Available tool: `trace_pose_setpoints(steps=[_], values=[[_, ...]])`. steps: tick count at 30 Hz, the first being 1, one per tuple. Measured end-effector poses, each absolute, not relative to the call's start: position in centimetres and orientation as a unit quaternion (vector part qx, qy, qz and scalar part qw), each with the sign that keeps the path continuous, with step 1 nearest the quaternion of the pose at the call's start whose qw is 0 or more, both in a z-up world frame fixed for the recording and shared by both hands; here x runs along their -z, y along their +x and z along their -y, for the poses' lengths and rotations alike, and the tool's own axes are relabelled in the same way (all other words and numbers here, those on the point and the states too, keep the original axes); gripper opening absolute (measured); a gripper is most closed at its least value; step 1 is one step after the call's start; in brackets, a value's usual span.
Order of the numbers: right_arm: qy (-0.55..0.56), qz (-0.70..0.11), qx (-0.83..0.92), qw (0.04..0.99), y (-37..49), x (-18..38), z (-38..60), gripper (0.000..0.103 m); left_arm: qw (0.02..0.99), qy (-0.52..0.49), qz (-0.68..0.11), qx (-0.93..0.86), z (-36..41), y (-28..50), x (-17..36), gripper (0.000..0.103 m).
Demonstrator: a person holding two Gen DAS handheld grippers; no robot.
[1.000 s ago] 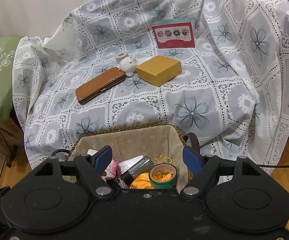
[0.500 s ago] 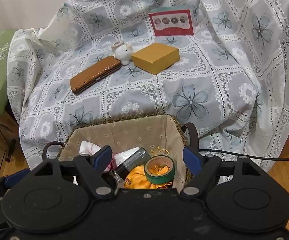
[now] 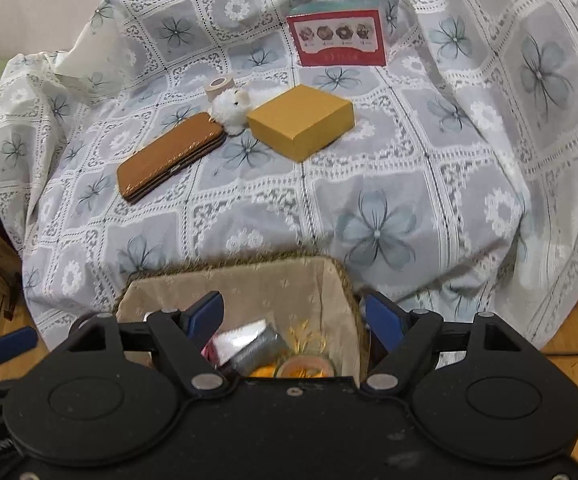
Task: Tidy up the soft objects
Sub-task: 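Move both tools from the basket back toward the items on the cloth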
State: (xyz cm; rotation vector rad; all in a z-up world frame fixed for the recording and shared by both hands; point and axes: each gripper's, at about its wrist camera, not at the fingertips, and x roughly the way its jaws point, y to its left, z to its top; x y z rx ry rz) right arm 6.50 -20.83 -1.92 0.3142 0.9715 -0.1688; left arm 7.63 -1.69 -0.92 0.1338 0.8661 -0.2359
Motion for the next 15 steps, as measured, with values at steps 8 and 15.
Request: trace_pose_setpoints(steps=[8, 15], values=[[0.128, -0.465, 0.092, 0.871, 11.6, 1.3, 22.0, 0.078, 0.899, 0.065, -0.419, 0.108, 1.8, 12.5, 0.4, 0.085], [0.096, -0.46, 0.095, 0.877, 17.1, 0.7, 22.9, 0.078, 0.895, 0.07, -0.427, 0.107, 2.5, 17.0, 0.8, 0.085]])
